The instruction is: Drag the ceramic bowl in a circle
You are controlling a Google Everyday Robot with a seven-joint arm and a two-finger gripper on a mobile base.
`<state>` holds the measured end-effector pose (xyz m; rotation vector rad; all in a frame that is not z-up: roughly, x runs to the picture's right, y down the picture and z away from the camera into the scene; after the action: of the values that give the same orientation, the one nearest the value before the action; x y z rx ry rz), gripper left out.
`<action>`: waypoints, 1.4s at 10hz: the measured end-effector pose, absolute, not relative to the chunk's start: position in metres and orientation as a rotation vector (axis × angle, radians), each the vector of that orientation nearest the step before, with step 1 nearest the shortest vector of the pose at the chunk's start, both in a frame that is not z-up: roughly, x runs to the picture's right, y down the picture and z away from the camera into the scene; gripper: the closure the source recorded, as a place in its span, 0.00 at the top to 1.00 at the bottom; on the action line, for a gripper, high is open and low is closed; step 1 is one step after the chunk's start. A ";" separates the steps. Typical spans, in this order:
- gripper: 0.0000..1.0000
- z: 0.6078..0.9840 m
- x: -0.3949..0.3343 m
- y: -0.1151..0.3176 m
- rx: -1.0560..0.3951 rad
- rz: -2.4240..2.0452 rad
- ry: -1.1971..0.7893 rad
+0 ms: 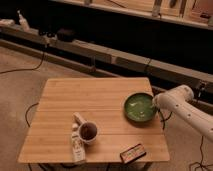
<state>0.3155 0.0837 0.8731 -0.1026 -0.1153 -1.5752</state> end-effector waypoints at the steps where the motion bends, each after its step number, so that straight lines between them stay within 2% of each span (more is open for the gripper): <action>1: 0.06 0.879 0.307 0.079 -0.076 -1.578 -0.112; 4: 0.06 0.896 0.267 0.075 0.034 -1.571 -0.157; 8: 0.06 0.904 0.208 0.101 0.149 -1.533 -0.342; 11: 0.06 0.875 0.171 0.118 0.204 -1.601 -0.507; 14: 0.06 0.844 0.182 0.140 0.155 -1.679 -0.593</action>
<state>0.1823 0.1402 0.8441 0.1548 -0.5933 -1.6789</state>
